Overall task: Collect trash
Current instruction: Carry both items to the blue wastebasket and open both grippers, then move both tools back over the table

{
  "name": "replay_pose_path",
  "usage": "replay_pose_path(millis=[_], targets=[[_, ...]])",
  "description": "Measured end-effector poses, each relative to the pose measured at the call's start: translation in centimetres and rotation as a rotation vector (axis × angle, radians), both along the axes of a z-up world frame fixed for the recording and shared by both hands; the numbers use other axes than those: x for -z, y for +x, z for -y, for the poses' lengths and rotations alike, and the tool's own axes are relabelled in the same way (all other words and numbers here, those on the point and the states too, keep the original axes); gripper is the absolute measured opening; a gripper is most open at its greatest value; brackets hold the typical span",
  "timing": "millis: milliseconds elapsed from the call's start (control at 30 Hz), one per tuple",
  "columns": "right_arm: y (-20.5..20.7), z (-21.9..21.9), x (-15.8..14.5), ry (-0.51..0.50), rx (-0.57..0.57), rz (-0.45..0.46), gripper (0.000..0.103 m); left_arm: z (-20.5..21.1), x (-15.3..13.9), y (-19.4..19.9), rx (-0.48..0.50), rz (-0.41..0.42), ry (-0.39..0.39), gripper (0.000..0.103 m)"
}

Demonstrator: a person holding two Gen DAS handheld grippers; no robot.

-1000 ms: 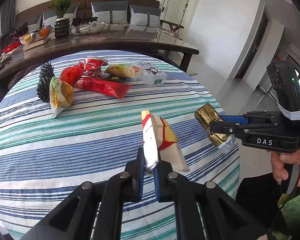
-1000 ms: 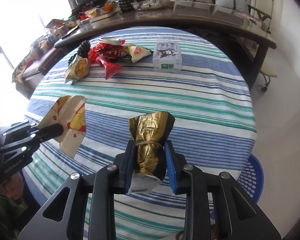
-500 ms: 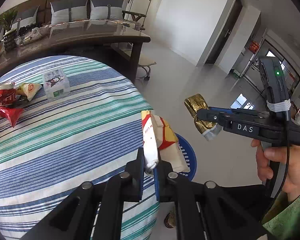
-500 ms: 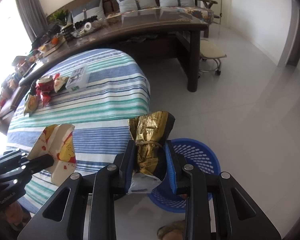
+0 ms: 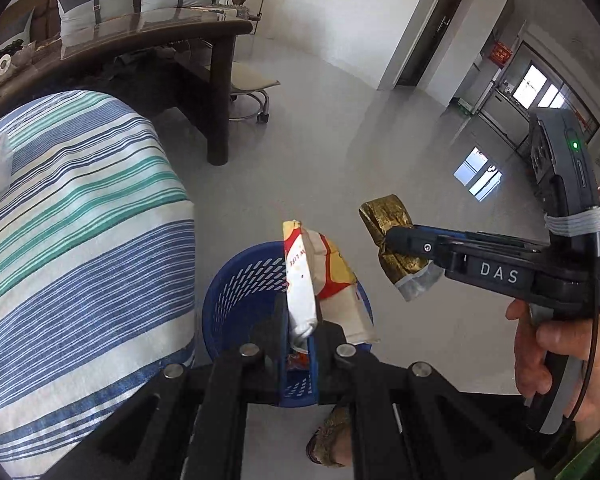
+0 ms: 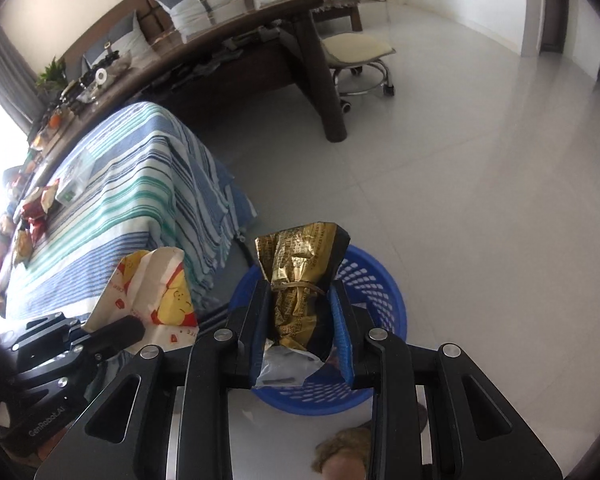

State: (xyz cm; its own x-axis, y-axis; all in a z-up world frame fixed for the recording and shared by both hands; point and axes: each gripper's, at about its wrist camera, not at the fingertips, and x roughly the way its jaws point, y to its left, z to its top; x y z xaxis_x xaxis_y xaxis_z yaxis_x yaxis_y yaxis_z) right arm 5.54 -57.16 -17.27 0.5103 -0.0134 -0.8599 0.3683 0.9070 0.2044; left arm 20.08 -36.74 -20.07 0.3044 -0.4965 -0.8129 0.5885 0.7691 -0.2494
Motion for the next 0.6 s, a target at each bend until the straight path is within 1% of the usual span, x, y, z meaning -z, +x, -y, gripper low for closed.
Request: replay_pose_path(millis=[67, 100, 133, 167, 200, 233, 267, 300, 333, 367, 400, 433, 500, 533, 567, 600], targets=[[-0.2, 0.8, 0.5, 0.027, 0.015, 0.003, 0.031, 0.8, 0.9, 0.0, 0.01, 0.003, 0.019, 0.009], [-0.3, 1.2, 0.7, 0.038, 0.019, 0.004, 0.035, 1.2, 1.3, 0.0, 0.018, 0.006, 0.028, 0.01], [-0.2, 1.5, 0.9, 0.044, 0.023, 0.004, 0.035, 1.6, 1.8, 0.1, 0.027, 0.009, 0.034, 0.01], [-0.2, 1.9, 1.1, 0.055, 0.023, 0.005, 0.035, 2.1, 2.3, 0.2, 0.035, 0.006, 0.039, 0.015], [-0.1, 2.0, 1.3, 0.069, 0.021, 0.005, 0.039, 2.4, 2.8, 0.4, 0.042, -0.005, 0.054, 0.032], [0.0, 2.2, 1.5, 0.077, 0.022, 0.003, 0.041, 2.6, 3.2, 0.5, 0.043, -0.01, 0.07, 0.042], [-0.1, 2.3, 1.5, 0.077, 0.023, 0.003, 0.044, 2.8, 3.2, 0.4, 0.051, -0.006, 0.067, 0.045], [-0.1, 2.2, 1.4, 0.074, 0.021, 0.007, 0.045, 2.8, 3.0, 0.2, 0.045, 0.008, 0.069, 0.047], [-0.2, 2.2, 1.2, 0.065, 0.019, 0.015, 0.046, 2.7, 2.6, -0.1, 0.038, 0.023, 0.066, 0.047], [-0.3, 2.1, 0.9, 0.046, 0.016, 0.024, 0.049, 2.5, 2.1, -0.5, 0.034, 0.037, 0.054, 0.05], [-0.4, 1.9, 0.4, 0.023, 0.013, 0.033, 0.055, 2.1, 1.3, -0.9, 0.029, 0.059, 0.031, 0.054], [-0.6, 1.8, 0.1, -0.006, 0.011, 0.046, 0.059, 1.6, 0.5, -1.5, 0.022, 0.088, 0.007, 0.057], [-0.6, 1.2, -0.9, -0.066, 0.017, 0.068, 0.08, 0.4, -1.5, -2.8, 0.006, 0.171, -0.037, 0.07], [-0.7, 0.9, -1.4, -0.098, 0.021, 0.08, 0.084, -0.3, -2.4, -3.4, -0.001, 0.215, -0.053, 0.072], [-0.8, 0.6, -1.9, -0.13, 0.026, 0.091, 0.092, -1.1, -3.2, -4.1, -0.005, 0.25, -0.061, 0.074], [-1.0, 0.2, -2.4, -0.165, 0.031, 0.105, 0.095, -1.8, -4.0, -4.8, -0.005, 0.274, -0.065, 0.076]])
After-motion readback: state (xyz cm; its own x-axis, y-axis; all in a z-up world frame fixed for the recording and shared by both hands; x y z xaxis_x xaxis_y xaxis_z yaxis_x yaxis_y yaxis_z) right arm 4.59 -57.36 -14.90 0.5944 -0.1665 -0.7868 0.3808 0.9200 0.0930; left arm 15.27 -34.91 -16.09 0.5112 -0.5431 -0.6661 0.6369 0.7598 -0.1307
